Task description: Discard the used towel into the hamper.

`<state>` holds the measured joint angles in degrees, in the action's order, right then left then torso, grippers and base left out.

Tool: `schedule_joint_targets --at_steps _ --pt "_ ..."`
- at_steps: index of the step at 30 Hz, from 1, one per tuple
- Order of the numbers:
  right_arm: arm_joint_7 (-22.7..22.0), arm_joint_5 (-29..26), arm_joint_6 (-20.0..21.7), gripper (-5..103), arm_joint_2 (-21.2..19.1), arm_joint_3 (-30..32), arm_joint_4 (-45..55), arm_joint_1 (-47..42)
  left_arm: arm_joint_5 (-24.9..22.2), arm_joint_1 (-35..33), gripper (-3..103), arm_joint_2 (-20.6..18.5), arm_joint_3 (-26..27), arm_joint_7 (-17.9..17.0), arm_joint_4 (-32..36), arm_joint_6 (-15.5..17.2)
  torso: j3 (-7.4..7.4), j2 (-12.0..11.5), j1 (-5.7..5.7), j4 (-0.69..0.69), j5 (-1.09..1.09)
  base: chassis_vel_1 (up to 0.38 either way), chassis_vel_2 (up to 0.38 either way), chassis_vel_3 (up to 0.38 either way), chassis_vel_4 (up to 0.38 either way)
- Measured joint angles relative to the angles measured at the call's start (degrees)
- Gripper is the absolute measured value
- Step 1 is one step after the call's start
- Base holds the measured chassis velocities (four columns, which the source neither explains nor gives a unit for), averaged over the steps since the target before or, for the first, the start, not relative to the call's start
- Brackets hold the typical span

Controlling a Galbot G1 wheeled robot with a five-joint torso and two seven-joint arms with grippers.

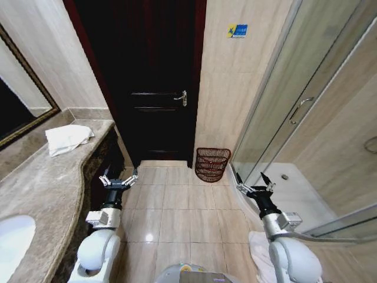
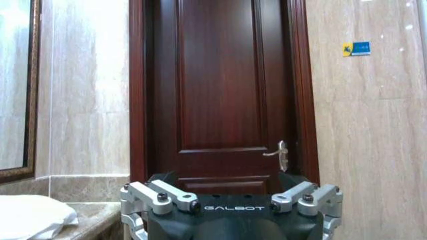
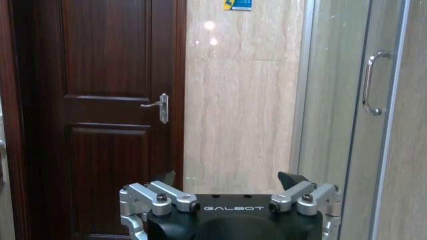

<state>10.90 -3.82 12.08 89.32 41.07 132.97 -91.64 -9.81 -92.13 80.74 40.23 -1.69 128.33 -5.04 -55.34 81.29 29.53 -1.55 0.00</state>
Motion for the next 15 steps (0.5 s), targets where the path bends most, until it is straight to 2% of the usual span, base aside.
schedule_joint_targets --at_steps 5,10,15 --pt "0.4 0.3 0.1 100 0.2 -0.2 -1.5 1.0 0.1 -0.3 100 0.3 -0.1 0.1 -1.6 -0.6 0.0 0.0 0.0 0.0 -0.01 0.0 0.0 0.0 0.0" --pt "0.7 0.5 0.0 100 0.8 -0.6 -2.6 2.6 -0.1 -0.4 100 -0.9 0.5 1.6 -2.4 -1.8 0.0 0.0 0.0 0.0 0.0 0.0 0.0 0.0 0.0" --pt "0.7 0.3 0.9 100 1.1 -0.9 -2.3 2.8 -1.5 -0.4 100 -1.7 0.2 1.8 -1.9 -1.5 0.0 0.0 0.0 0.0 0.0 0.0 0.0 0.0 0.0"
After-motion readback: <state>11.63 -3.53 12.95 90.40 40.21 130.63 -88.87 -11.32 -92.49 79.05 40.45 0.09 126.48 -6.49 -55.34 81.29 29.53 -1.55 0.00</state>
